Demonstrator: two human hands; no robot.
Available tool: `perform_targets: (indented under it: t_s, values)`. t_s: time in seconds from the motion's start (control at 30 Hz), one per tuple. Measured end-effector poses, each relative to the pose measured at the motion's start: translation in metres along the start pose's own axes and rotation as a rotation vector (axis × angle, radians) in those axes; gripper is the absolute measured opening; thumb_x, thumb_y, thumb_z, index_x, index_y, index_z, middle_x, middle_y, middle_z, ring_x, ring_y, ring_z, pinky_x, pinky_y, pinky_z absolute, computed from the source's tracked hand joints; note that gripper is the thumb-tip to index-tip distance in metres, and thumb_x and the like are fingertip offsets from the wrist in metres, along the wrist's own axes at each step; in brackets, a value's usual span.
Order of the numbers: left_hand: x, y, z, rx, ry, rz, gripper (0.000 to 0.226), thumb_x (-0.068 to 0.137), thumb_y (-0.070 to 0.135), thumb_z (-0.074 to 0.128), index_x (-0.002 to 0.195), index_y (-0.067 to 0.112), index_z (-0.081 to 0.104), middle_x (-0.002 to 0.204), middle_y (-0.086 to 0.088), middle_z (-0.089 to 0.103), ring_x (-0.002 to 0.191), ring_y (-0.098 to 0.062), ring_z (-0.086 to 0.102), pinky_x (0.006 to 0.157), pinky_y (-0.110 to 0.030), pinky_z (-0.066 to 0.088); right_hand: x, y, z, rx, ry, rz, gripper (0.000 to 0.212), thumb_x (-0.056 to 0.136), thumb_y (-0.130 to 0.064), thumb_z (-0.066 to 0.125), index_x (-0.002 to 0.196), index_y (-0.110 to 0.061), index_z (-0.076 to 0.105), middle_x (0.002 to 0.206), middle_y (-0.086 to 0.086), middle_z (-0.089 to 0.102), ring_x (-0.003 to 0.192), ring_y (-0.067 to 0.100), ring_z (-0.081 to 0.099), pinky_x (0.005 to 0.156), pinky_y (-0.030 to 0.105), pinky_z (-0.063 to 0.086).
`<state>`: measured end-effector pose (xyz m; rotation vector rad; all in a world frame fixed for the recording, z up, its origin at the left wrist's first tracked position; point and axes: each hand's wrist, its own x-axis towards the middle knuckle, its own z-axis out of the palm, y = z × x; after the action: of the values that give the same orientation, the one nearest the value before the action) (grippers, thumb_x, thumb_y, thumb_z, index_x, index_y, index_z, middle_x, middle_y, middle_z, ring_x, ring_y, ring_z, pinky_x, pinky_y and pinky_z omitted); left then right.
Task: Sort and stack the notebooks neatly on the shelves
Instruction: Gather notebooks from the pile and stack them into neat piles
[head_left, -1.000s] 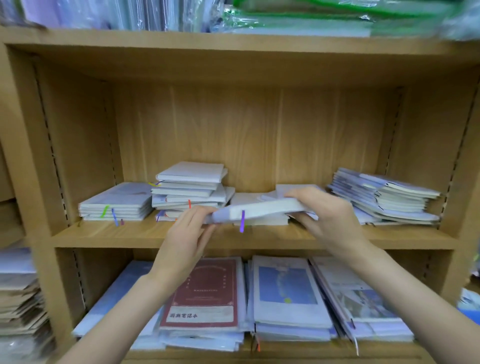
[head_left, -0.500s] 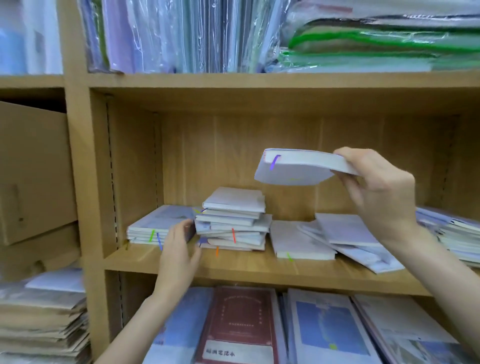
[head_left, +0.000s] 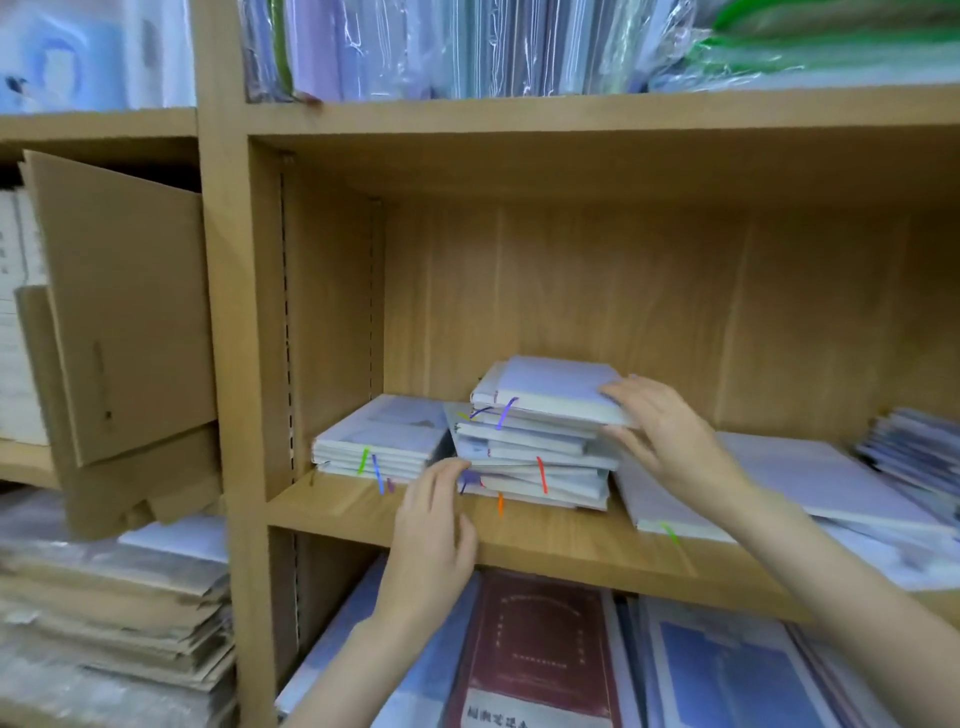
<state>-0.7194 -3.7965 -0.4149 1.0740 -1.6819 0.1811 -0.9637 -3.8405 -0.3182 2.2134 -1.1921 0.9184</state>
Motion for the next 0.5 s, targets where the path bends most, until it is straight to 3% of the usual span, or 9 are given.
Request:
perform_targets:
  t_s: [0.1,0.23,0.3,0.4,0.5]
  values:
    - [-0.003,0.011,0.013,0.007,-0.053,0.059,0.046,0.083,0.017,0.034,0.128,0.025,0.035,0.123,0.008,0.045,0.116,-0.007,0.04,0.1,-0.013,0.024,-0.015,0.009,-0.016,0.109,0.013,0.131,0.043,0.09,-0.024,0.06,0.128,-0.004,0.053,0.132,0.014,0.053,0.125,0.032,0.045,0.102,0.031,0.029]
    - [0.003,0.03,0.036,0.0,-0.124,0.156,0.046,0.082,0.014,0.035,0.128,0.016,0.041,0.124,-0.002,0.052,0.116,-0.013,0.042,0.099,-0.025,0.031,-0.051,0.05,-0.034,0.055,-0.091,0.338,0.043,0.091,-0.023,0.058,0.13,-0.005,0.05,0.142,0.016,0.04,0.132,0.034,0.034,0.106,0.037,0.025]
    - [0.008,0.044,0.051,-0.024,-0.158,0.163,0.047,0.081,0.015,0.035,0.126,0.01,0.047,0.122,-0.005,0.054,0.115,-0.014,0.042,0.098,-0.026,0.031,-0.067,0.079,-0.047,-0.039,-0.219,0.502,0.051,0.091,-0.036,0.056,0.132,-0.008,0.048,0.148,0.018,0.03,0.135,0.036,0.027,0.108,0.043,0.024]
    - [0.017,0.071,0.077,-0.06,-0.216,0.222,0.046,0.079,0.015,0.036,0.123,0.01,0.048,0.117,-0.006,0.056,0.107,-0.014,0.043,0.095,-0.022,0.031,-0.096,0.122,-0.071,-0.121,-0.389,0.751,0.078,0.076,-0.071,0.051,0.137,-0.021,0.043,0.147,0.014,0.031,0.135,0.036,0.028,0.108,0.048,0.028]
    - [0.026,0.093,0.104,-0.048,-0.329,0.324,0.044,0.082,0.012,0.041,0.126,0.013,0.046,0.121,-0.003,0.052,0.112,-0.013,0.041,0.096,-0.019,0.028,-0.124,0.146,-0.086,0.055,-0.535,0.846,0.114,0.05,-0.095,0.04,0.144,-0.031,0.031,0.142,0.002,0.039,0.128,0.023,0.04,0.104,0.038,0.035]
